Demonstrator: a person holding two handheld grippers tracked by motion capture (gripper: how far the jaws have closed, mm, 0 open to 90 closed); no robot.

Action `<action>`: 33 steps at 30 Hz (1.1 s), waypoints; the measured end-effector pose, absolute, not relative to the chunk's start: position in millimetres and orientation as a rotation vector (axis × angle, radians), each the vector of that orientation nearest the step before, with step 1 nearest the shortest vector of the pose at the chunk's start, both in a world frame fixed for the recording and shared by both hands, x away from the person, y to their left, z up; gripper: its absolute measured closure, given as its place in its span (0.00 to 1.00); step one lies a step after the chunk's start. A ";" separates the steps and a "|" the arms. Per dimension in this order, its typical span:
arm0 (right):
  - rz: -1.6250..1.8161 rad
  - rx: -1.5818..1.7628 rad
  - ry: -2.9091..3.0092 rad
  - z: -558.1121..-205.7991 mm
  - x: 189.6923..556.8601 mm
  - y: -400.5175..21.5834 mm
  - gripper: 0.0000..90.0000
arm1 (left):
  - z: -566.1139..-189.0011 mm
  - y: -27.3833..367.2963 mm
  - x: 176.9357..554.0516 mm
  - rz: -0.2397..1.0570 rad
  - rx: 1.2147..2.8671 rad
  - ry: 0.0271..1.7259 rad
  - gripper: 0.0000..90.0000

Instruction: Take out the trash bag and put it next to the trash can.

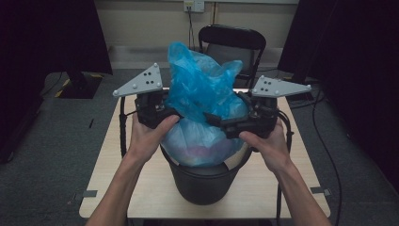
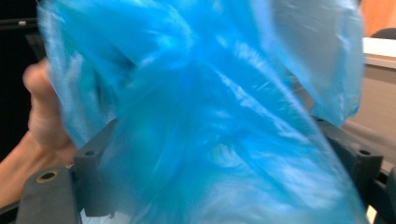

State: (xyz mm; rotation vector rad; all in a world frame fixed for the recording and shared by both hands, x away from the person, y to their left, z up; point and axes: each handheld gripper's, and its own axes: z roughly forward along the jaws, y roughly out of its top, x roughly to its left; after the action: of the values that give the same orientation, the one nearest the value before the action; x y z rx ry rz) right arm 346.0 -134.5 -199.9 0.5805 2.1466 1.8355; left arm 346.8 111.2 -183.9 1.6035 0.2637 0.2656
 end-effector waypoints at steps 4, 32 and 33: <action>1.873 0.560 2.158 -201.4 350.4 -124.3 0.16 | -183.0 106.9 346.6 0.248 1.584 0.262 0.99; 1.937 0.549 2.211 -203.8 372.3 -118.1 1.00 | -195.3 126.8 362.0 0.322 1.599 0.422 0.41; 1.940 0.552 2.195 -203.2 373.2 -119.9 1.00 | -196.3 129.7 362.0 0.323 1.589 0.429 0.39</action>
State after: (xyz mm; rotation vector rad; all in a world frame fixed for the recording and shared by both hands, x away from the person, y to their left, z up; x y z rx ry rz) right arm 373.2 -119.9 -203.2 0.5521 2.1947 1.9402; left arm 362.0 129.7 -196.3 1.5894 0.4288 0.3230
